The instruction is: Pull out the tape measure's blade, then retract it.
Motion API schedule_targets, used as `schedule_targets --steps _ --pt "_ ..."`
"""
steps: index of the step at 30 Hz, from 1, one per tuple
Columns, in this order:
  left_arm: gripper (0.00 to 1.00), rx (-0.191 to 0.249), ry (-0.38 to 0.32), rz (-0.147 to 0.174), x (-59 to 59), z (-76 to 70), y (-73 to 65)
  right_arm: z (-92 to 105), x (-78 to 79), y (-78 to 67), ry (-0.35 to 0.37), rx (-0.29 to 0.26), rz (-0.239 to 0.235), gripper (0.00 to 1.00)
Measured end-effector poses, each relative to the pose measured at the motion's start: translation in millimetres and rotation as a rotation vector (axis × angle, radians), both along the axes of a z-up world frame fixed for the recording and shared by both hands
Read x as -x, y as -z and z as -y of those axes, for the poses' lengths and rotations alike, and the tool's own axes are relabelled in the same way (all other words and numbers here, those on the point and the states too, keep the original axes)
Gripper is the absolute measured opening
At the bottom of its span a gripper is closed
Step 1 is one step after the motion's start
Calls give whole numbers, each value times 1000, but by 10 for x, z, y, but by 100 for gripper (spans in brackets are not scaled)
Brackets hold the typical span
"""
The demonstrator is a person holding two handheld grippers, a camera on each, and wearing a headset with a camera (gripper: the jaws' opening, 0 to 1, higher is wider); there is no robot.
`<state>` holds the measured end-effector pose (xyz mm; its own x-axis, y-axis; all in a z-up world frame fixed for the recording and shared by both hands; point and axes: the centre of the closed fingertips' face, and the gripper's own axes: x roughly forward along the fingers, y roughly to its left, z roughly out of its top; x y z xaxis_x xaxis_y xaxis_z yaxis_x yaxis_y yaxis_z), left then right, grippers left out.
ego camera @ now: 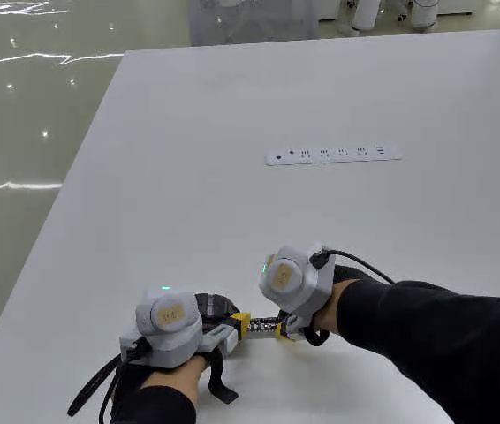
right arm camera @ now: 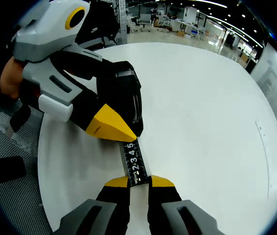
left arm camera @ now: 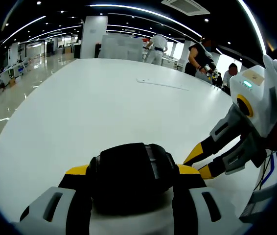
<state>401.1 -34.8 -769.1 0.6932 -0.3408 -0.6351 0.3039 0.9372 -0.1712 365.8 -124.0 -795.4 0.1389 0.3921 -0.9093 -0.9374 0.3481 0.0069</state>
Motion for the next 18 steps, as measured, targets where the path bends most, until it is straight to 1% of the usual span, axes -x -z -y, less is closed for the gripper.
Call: schedule_targets --steps 12,18 --pt "63 10 0 -4 -5 2 5 -48 -1 -10 1 -9 2 8" --pt "62 23 4 -7 3 -1 3 -67 -1 -13 -7 -18 2 8"
